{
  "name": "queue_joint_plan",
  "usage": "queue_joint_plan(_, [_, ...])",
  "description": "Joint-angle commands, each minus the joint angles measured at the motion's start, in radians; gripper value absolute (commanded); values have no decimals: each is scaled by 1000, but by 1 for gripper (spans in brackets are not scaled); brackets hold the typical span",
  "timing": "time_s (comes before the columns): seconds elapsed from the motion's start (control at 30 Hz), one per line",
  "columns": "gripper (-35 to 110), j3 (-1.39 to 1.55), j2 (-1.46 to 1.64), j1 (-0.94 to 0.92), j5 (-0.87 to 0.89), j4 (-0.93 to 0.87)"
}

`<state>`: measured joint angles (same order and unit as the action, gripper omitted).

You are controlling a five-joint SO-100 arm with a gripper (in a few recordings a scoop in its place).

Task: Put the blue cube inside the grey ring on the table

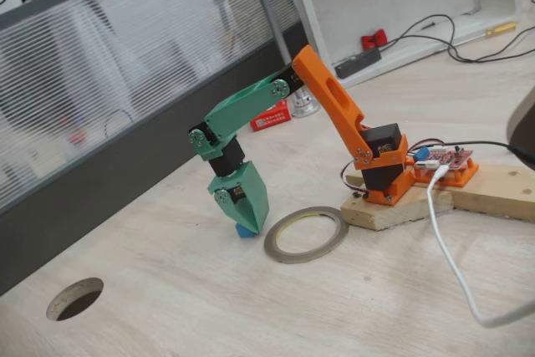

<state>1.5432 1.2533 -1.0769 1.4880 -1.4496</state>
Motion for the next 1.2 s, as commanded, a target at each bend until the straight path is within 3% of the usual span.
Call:
queue_joint_plan(0.0, [2, -15, 18, 0, 3, -6])
queue_joint_plan(0.33, [2, -15, 189, -8, 2, -6])
queue_joint_plan(1.17, [4, -12, 196, -5, 2, -23])
